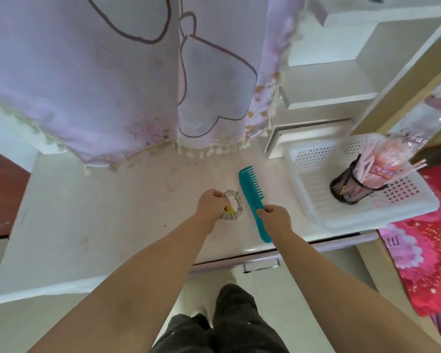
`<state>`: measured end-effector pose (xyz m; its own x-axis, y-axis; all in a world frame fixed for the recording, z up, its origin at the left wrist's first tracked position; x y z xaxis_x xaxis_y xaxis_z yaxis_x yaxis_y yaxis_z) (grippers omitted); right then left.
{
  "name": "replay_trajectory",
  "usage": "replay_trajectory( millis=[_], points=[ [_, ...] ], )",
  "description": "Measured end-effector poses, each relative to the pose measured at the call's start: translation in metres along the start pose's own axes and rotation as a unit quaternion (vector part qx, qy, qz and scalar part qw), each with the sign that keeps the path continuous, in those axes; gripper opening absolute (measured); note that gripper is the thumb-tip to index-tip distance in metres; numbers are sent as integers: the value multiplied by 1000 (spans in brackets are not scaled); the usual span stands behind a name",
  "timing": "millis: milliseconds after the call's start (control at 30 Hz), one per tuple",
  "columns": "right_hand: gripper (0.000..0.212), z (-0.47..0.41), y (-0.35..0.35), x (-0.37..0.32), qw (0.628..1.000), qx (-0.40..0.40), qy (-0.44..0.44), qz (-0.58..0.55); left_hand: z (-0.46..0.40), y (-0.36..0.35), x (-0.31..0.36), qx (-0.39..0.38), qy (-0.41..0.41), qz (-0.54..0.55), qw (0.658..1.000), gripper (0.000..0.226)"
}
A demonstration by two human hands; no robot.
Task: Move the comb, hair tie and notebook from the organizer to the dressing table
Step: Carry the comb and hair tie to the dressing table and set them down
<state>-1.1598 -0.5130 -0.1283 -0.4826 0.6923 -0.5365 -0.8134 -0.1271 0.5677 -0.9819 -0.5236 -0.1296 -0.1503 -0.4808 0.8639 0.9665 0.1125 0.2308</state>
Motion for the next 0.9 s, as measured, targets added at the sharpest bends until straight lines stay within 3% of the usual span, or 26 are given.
replay_trajectory(
  millis=[267, 400, 467, 533, 700, 900],
  points=[
    [26, -20, -10, 3, 1000, 18, -4, 22, -25, -3, -11, 24, -70, -119, 990, 9],
    [26, -19, -4, 2, 999, 48, 14, -7, -26, -2, -12, 2, -136, -197, 971, 31],
    [26, -21, 4, 2, 997, 64, 20, -46, -27, 5, -16, -8, -173, -263, 949, 38],
    [30, -27, 10, 2, 995, 78, 22, -61, -26, 15, -22, -24, -222, -378, 899, 43],
    [46, -33, 0, -2, 984, 87, 45, 147, -16, 30, -47, -111, -217, -538, 807, 57],
    [41, -25, -14, -1, 935, 120, 87, 321, -16, 28, -49, -125, -213, -559, 791, 58]
  ],
)
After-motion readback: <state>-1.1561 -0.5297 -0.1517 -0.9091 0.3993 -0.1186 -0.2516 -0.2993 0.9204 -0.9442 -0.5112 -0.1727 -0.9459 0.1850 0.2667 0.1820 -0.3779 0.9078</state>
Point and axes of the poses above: each hand's wrist, its own z-axis away from the middle knuckle, its own y-axis out of the back of the hand, x = y × z, the point moved 5 cm from there along -z, towards the middle knuckle, and after that the axes turned 12 degrees about -y, right-handed, at the moved point
